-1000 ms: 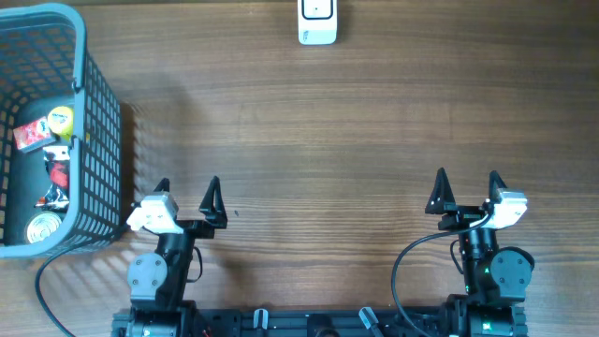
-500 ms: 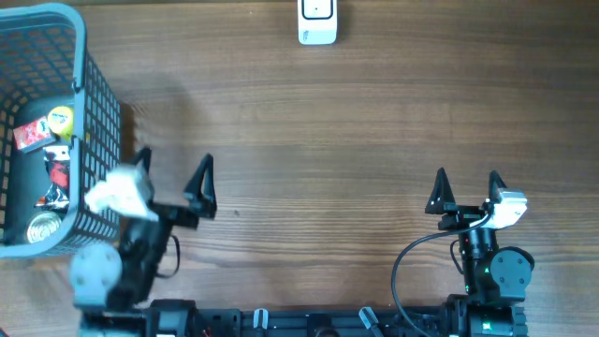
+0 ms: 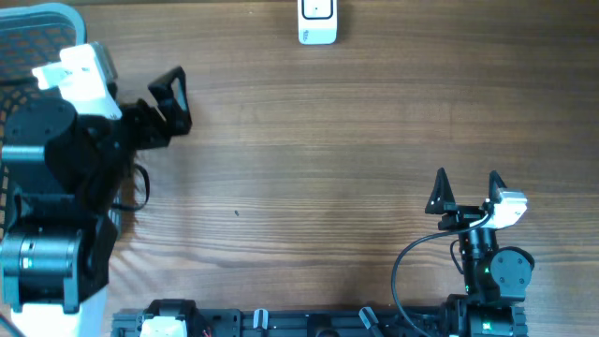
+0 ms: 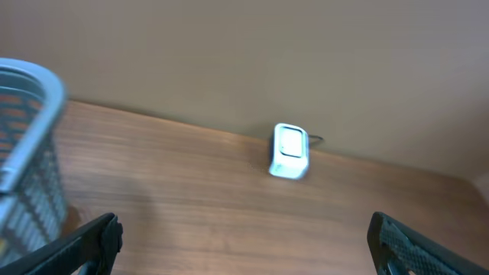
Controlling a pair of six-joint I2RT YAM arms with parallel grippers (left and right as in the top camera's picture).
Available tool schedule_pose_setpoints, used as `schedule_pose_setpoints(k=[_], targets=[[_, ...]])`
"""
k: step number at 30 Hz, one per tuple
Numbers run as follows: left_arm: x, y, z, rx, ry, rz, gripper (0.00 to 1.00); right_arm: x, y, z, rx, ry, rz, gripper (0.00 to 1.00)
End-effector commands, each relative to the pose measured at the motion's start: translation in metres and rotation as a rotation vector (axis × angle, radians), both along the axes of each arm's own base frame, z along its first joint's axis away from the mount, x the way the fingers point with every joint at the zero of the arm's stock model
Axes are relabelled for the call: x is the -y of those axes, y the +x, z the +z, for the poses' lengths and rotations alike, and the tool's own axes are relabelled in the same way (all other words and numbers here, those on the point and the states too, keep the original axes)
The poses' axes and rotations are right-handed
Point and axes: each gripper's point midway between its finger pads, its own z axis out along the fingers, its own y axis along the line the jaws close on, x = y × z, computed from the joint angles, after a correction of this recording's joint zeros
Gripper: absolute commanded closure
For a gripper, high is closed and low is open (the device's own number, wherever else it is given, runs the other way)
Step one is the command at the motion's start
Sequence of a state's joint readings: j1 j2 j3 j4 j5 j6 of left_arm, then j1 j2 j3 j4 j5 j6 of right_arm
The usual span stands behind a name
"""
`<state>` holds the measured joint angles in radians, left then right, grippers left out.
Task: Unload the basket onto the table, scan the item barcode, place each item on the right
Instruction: 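Reach the left gripper into the basket and grasp the yellow can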
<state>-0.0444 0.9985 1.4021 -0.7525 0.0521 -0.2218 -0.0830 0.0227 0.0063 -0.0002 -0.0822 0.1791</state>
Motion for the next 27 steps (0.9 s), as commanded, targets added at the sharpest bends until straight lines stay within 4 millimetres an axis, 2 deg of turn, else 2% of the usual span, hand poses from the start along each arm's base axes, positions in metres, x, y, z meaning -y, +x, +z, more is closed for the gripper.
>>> schedule_pose_setpoints(k=[1,4,9,10,16,22,25,27], targets=[[-0.049,0.008,0.008,0.017,0.069,0.222,0.0,-0.001,0.0,0.0,0.0,0.007,0.005,0.0],[-0.081,0.014,0.007,-0.009,0.081,0.315,0.0,-0.001,0.0,0.0,0.0,0.006,0.005,0.0],[-0.149,0.013,0.019,-0.004,-0.053,0.554,0.0,-0.001,0.0,0.0,0.0,0.007,0.005,0.0],[-0.155,0.013,0.021,0.001,-0.075,0.563,0.0,-0.001,0.0,0.0,0.0,0.006,0.005,0.0],[-0.164,0.011,0.026,0.029,-0.156,0.477,0.0,-0.001,0.0,0.0,0.0,0.007,0.005,0.0],[-0.165,0.005,0.008,-0.046,-0.177,0.493,0.0,-0.001,0.0,0.0,0.0,0.007,0.005,0.0],[-0.18,0.012,0.012,-0.014,-0.167,0.55,0.0,-0.001,0.0,0.0,0.0,0.007,0.005,0.0],[-0.197,0.017,0.004,-0.02,-0.196,0.627,0.0,-0.001,0.0,0.0,0.0,0.007,0.005,0.0]])
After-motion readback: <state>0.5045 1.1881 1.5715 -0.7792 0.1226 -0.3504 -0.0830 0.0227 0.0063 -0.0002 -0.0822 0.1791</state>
